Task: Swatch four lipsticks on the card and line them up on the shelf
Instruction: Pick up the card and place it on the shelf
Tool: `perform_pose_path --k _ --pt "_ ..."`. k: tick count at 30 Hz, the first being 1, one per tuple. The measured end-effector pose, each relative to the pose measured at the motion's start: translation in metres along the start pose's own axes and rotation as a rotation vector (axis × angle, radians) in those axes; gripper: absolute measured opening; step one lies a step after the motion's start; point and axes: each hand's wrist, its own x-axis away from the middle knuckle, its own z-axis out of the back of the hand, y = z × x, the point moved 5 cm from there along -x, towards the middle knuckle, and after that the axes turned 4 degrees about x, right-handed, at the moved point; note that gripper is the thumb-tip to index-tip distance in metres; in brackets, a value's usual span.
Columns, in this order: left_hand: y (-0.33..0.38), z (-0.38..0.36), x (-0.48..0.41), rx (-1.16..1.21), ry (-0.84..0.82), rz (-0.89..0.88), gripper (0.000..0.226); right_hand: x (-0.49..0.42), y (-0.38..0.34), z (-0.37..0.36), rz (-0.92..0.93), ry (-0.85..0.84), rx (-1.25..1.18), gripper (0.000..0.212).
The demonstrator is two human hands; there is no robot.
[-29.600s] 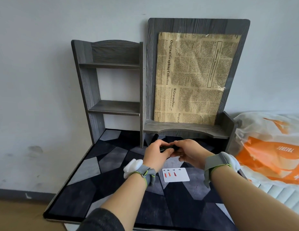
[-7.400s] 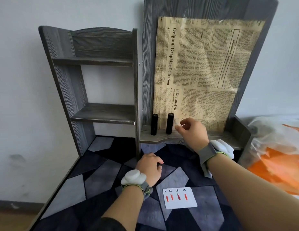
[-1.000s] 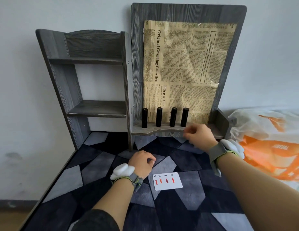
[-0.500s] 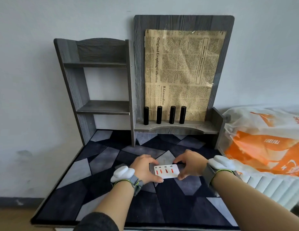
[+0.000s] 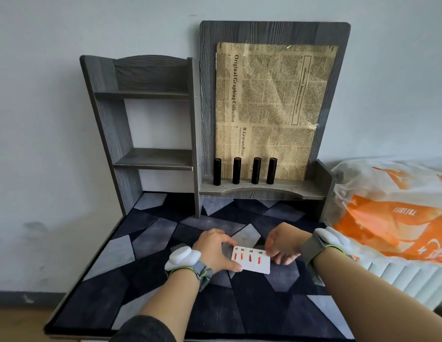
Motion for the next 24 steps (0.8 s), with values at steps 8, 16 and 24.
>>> perform_pose_path --k 8,16,24 --pt "0.000 0.009 -0.009 0.123 0.011 0.074 0.077 0.005 0.022 0.031 -0.126 0.131 -0.498 0.007" --pt "0.004 0.004 -0.020 0.201 0.027 0.106 0.061 0.001 0.047 0.081 -0.228 0.450 -0.968 0.025" --pt "-0.001 0.003 -0.035 0.092 0.072 0.073 0.044 -0.026 0.057 0.105 -0.173 0.743 -1.151 0.014"
